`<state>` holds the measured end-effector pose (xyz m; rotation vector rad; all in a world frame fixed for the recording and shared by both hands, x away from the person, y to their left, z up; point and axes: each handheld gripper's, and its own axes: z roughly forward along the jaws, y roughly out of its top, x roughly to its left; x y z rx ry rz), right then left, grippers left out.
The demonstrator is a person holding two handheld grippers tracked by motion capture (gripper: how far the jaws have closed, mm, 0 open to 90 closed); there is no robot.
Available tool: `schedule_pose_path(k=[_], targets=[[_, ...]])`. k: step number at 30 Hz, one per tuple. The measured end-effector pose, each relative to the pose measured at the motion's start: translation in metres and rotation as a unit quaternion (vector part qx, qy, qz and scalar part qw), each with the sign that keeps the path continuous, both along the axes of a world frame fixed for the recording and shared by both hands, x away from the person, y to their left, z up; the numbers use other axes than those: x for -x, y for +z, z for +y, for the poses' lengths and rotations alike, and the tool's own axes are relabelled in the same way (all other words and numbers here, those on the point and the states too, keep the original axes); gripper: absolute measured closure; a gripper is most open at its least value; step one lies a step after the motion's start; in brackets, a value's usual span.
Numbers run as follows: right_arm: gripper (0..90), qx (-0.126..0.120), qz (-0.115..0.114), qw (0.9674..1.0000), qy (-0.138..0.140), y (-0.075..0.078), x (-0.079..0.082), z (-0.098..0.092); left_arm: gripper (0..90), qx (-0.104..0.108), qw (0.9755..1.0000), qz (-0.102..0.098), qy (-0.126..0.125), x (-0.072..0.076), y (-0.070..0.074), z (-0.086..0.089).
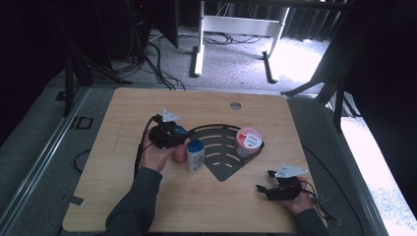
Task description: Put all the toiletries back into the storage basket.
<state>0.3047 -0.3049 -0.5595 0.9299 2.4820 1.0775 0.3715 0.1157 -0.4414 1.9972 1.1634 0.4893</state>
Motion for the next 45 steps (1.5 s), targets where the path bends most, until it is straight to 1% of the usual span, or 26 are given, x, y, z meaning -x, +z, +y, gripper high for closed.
schedule_pose_path(k=[10, 16, 19, 22, 23, 28, 30, 39, 45], targets=[[22.7, 0.000, 0.000, 1.0000, 0.001, 0.000, 0.000, 0.000, 52.5, 0.002, 0.9999, -0.006, 0.009, -0.002, 0.013, 0.001], [22.6, 0.000, 0.000, 1.0000, 0.001, 0.000, 0.000, 0.000, 52.6, 0.002, 0.9999, -0.008, 0.009, -0.004, 0.018, -0.001], [22.6, 0.000, 0.000, 1.0000, 0.001, 0.000, 0.000, 0.000, 52.6, -0.001, 0.9999, -0.012, 0.009, -0.006, 0.022, -0.003], [22.7, 0.000, 0.000, 1.0000, 0.001, 0.000, 0.000, 0.000, 52.6, 0.000, 0.9999, -0.015, 0.009, -0.006, 0.022, -0.004], [22.6, 0.000, -0.001, 1.0000, 0.001, 0.000, 0.000, 0.000, 52.6, -0.002, 0.9998, -0.016, 0.008, -0.007, 0.025, -0.004], [22.6, 0.000, 0.000, 1.0000, 0.001, 0.000, 0.000, 0.000, 52.6, -0.003, 0.9998, -0.018, 0.007, -0.008, 0.028, -0.005], [22.6, 0.000, 0.000, 1.0000, 0.001, 0.000, 0.000, 0.000, 52.6, -0.004, 0.9997, -0.022, 0.009, -0.010, 0.031, -0.007], [22.6, 0.000, 0.000, 1.0000, 0.002, 0.000, 0.000, 0.000, 52.6, -0.006, 0.9996, -0.026, 0.006, -0.013, 0.037, -0.011], [22.6, 0.000, 0.000, 1.0000, 0.002, 0.000, 0.000, 0.000, 52.6, -0.004, 0.9995, -0.031, -0.002, -0.016, 0.041, -0.017]])
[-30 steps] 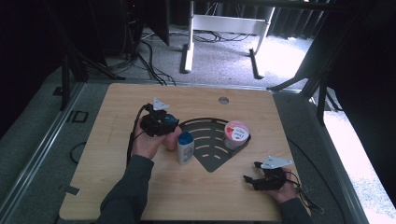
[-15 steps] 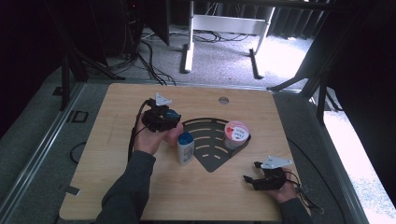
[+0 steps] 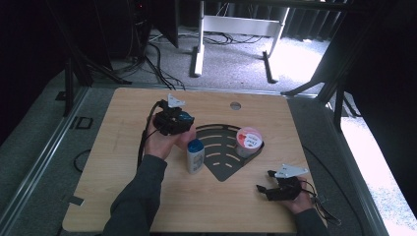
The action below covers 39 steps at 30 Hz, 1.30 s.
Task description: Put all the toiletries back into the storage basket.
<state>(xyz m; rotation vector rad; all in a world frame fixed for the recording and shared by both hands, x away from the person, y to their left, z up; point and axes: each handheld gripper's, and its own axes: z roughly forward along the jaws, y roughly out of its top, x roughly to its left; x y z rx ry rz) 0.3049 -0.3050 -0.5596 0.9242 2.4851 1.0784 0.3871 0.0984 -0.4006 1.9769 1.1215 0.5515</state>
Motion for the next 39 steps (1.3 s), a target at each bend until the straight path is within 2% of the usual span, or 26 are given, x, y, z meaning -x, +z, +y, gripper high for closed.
schedule_pose_path(k=[9, 20, 25, 39], targets=[[22.6, 0.000, 0.000, 1.0000, 0.000, 0.000, 0.000, 0.000, 52.6, -0.006, 0.9999, -0.002, -0.012, -0.004, 0.003, -0.008], [22.6, 0.000, 0.000, 1.0000, 0.000, 0.000, 0.000, 0.000, 52.7, -0.001, 0.9998, 0.000, -0.019, -0.011, 0.005, -0.016], [22.6, 0.000, 0.000, 1.0000, 0.000, 0.000, 0.000, 0.000, 52.7, -0.006, 0.9997, 0.001, -0.022, -0.013, 0.005, -0.021], [22.5, 0.000, 0.000, 1.0000, 0.000, 0.000, 0.000, 0.000, 52.7, -0.005, 0.9994, 0.002, -0.035, -0.020, 0.009, -0.043]])
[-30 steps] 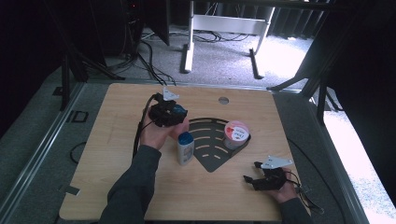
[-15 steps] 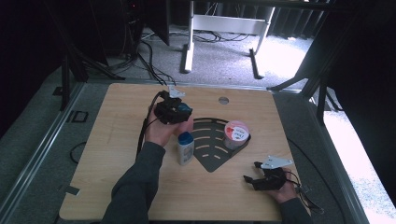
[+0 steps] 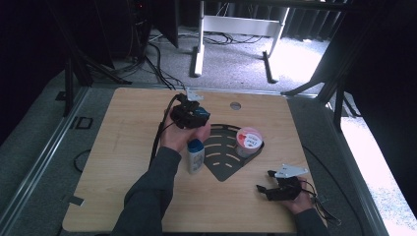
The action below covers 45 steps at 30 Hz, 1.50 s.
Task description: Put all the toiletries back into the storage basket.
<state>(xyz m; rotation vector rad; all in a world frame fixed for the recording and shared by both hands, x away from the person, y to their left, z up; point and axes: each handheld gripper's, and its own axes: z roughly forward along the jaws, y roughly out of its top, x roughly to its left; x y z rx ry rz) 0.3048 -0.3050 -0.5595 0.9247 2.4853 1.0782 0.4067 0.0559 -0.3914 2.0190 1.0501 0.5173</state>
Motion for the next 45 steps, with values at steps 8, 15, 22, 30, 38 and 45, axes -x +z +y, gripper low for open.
schedule_pose_path(k=[8, 15, 22, 30, 38, 45], targets=[[22.5, 0.000, 0.000, 1.0000, 0.000, 0.000, 0.000, 0.000, 52.7, -0.004, 1.0000, 0.001, -0.007, -0.003, 0.002, -0.011], [22.5, 0.000, 0.000, 1.0000, 0.002, 0.000, 0.000, 0.000, 52.7, -0.009, 0.9997, 0.002, -0.021, -0.008, 0.001, -0.019], [22.5, 0.000, -0.001, 1.0000, 0.003, 0.000, 0.000, 0.000, 52.7, -0.010, 0.9994, 0.007, -0.031, -0.012, -0.003, -0.023], [22.5, 0.000, -0.001, 1.0000, 0.003, 0.000, 0.000, 0.000, 52.7, -0.017, 0.9990, 0.009, -0.041, -0.014, -0.001, -0.034], [22.5, 0.000, -0.001, 1.0000, 0.004, 0.000, 0.000, 0.000, 52.7, -0.011, 0.9991, 0.014, -0.040, -0.016, 0.005, -0.048], [22.5, 0.000, -0.001, 1.0000, 0.004, 0.000, -0.001, -0.001, 52.7, -0.013, 0.9990, 0.019, -0.037, -0.019, 0.004, -0.057]])
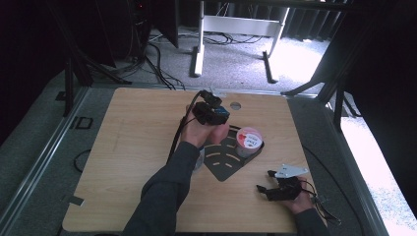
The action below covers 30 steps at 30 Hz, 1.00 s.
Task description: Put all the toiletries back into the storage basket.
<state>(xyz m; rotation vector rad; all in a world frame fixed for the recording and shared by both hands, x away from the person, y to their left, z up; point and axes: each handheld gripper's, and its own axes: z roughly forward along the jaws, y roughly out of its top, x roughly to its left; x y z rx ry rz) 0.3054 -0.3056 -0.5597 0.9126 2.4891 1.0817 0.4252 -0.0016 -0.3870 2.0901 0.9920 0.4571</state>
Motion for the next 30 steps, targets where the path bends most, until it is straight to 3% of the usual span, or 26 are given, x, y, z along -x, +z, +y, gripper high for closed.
schedule_pose_path(k=[25, 30], targets=[[22.5, 0.001, 0.000, 1.0000, 0.002, 0.000, 0.000, 0.000, 52.8, 0.001, 0.9993, 0.020, 0.033, -0.015, -0.003, -0.029], [22.5, 0.000, 0.001, 1.0000, 0.003, 0.000, 0.000, 0.000, 52.8, -0.012, 0.9990, 0.021, 0.038, -0.019, -0.005, -0.035]])
